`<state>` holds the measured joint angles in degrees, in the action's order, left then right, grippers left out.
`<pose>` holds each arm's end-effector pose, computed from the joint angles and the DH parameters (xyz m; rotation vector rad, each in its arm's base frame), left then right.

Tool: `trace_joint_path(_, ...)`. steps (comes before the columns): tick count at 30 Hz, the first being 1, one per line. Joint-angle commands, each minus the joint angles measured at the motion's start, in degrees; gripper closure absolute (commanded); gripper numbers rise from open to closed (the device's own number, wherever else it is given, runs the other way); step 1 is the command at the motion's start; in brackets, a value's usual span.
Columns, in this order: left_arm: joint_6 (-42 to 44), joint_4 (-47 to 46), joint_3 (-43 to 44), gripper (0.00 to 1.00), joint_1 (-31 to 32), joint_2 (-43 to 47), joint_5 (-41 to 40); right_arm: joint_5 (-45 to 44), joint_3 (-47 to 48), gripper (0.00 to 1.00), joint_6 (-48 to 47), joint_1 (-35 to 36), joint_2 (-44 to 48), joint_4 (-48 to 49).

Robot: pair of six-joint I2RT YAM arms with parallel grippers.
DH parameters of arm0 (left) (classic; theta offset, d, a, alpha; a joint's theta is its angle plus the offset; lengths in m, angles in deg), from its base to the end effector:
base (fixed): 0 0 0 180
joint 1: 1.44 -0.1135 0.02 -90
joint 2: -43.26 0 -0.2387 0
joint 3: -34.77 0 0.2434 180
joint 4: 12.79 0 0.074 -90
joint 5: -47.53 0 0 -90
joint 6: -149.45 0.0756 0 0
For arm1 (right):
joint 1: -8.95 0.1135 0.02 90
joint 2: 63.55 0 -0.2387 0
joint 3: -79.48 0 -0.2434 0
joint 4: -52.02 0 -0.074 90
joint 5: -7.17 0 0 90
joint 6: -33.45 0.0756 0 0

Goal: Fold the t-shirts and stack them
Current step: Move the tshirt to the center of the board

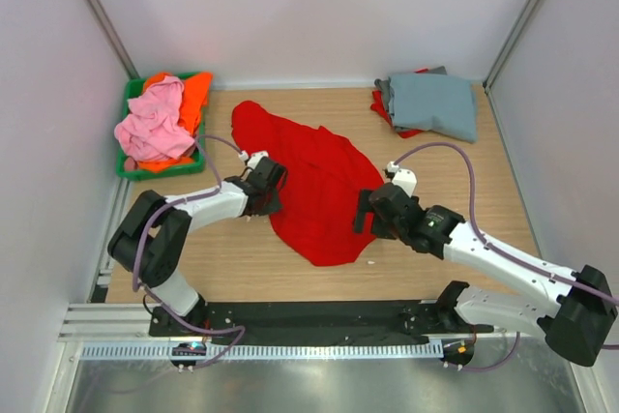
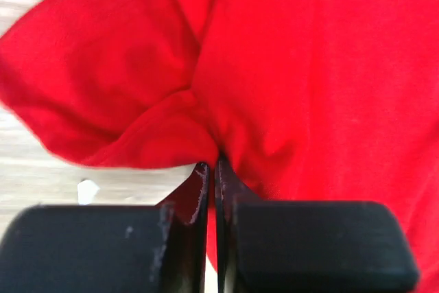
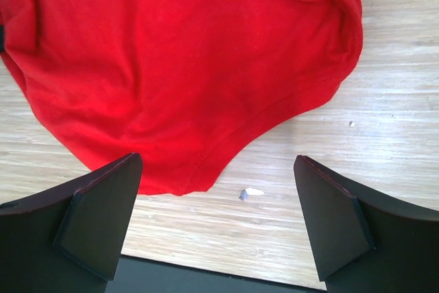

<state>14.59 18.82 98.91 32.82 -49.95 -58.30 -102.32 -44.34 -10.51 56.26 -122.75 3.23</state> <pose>0.2744 -0.1619 0.1056 -0.3307 2.5521 -0.1528 0.1749 0.1524 0.1915 0.1174 2.4284 0.3252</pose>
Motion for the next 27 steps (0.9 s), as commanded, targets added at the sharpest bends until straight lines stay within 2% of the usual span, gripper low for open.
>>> trace_joint_path(1, -1.44, -3.02, 0.15, 1.0, 0.71, -0.58, 4.23, 0.33, 4.05, 0.0, -3.32, -1.25, 1.19, 0.69)
trace_joint_path(3, -3.9, -2.58, -2.3, 1.0, 2.29, 1.53, 3.54, -1.69, 5.28, 0.0, -4.2, -2.3, 2.15, -2.37)
trace_joint_path(6, -11.54, 0.14, -5.47, 1.0, 8.26, 7.5, 1.08, -3.1, 7.12, 0.0, -5.96, -5.82, 4.44, -6.15)
trace_joint_path(11, -29.54, 2.61, -8.21, 1.0, 26.44, 14.63, -4.01, -2.75, 10.46, 0.0, -9.3, -11.36, 4.36, -9.16)
trace_joint_path(12, -30.63, 2.61, -7.08, 0.94, 31.52, 14.37, -4.38, -2.05, 10.91, 0.0, -9.91, -11.8, 3.66, -9.33)
trace_joint_path(13, -31.16, 3.13, -6.02, 0.81, 33.48, 13.67, -4.38, -1.35, 11.43, 0.0, -10.27, -11.98, 3.04, -9.25)
trace_joint_path(14, -31.43, 3.92, -4.88, 0.46, 35.16, 12.28, -4.12, -0.21, 12.22, 0.0, -11.23, -12.06, 2.52, -8.99)
trace_joint_path(15, -31.34, 5.06, -2.6, 0.33, 37.52, 11.65, -3.59, 1.36, 12.58, 0.0, -11.93, -12.07, 1.12, -7.59)
trace_joint_path(17, -31.08, 10.23, -0.66, 0.16, 39.12, 12.25, -3.76, 7.95, 12.76, 0.0, -13.51, -11.98, -0.38, -5.83)
trace_joint_path(19, -30.2, 17.41, 1.19, 0.12, 39.65, 14.88, -4.9, 13.83, 13.11, 0.0, -14.48, -11.54, -3.72, -3.28)
trace_joint_path(20, -29.94, 20.16, 2.07, 0.09, 39.66, 19.86, -6.21, 14.12, 14.24, 0.01, -15.1, -9.54, -4.86, -2.92)
trace_joint_path(23, -27.75, 32.9, 5.75, 0.0, 39.48, 28.84, -14.82, 10.02, 18.53, 0.03, -15.19, -4.35, -11.27, -3.01)
trace_joint_path(24, -25.47, 35.71, 6.73, 0.0, 39.22, 34.88, -17.45, 9.47, 19.95, 0.04, -15.28, -1.98, -13.55, -3.01)
trace_joint_path(26, -21.95, 42.14, 9.09, 0.0, 38.78, 40.1, -23.61, 9.03, 24.15, 0.07, -15.28, -0.56, -20.23, -3.01)
trace_joint_path(27, -20.28, 44.94, 9.37, 0.0, 38.43, 45.6, -25.63, 9.2, 25.57, 0.13, -15.37, -0.12, -22.43, -2.83)
